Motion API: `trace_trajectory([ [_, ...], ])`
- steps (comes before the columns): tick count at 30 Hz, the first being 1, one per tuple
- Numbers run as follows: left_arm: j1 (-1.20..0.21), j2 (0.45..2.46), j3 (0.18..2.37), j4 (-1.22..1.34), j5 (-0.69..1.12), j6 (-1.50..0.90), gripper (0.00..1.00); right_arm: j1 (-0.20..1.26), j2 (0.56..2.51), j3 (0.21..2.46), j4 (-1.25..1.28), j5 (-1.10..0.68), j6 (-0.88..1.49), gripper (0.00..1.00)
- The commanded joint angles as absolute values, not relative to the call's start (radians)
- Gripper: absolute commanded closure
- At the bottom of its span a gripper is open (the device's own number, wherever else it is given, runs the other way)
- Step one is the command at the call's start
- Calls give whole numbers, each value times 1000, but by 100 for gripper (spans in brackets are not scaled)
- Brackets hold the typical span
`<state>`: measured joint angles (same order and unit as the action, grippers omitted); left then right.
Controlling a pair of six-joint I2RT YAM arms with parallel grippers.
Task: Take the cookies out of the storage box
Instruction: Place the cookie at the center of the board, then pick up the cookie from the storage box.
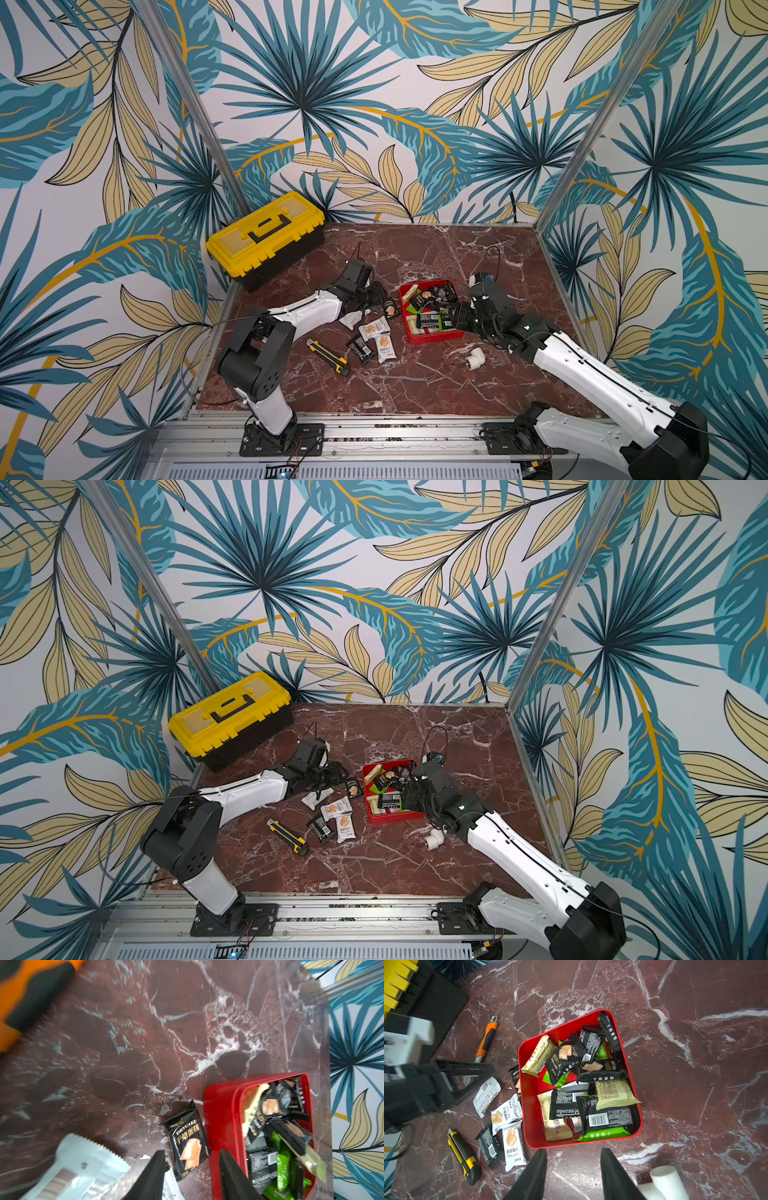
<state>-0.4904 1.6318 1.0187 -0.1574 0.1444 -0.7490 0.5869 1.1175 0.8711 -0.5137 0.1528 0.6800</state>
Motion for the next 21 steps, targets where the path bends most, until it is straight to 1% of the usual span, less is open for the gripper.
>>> trace_trajectory([
  [1, -507, 1516, 981, -166, 45, -764, 54, 584, 1183, 902, -453, 93, 691, 52],
  [6, -549, 1376, 848, -91, -19, -873, 56, 583, 1327, 970, -393, 52, 810, 52],
  [12, -565, 1232, 691, -40, -93, -996, 56, 583, 1502, 1077, -395, 68, 996, 52],
  [21, -564, 1110, 603, -90, -166, -1028, 56, 584, 1710, 1243, -425, 75, 1150, 51],
])
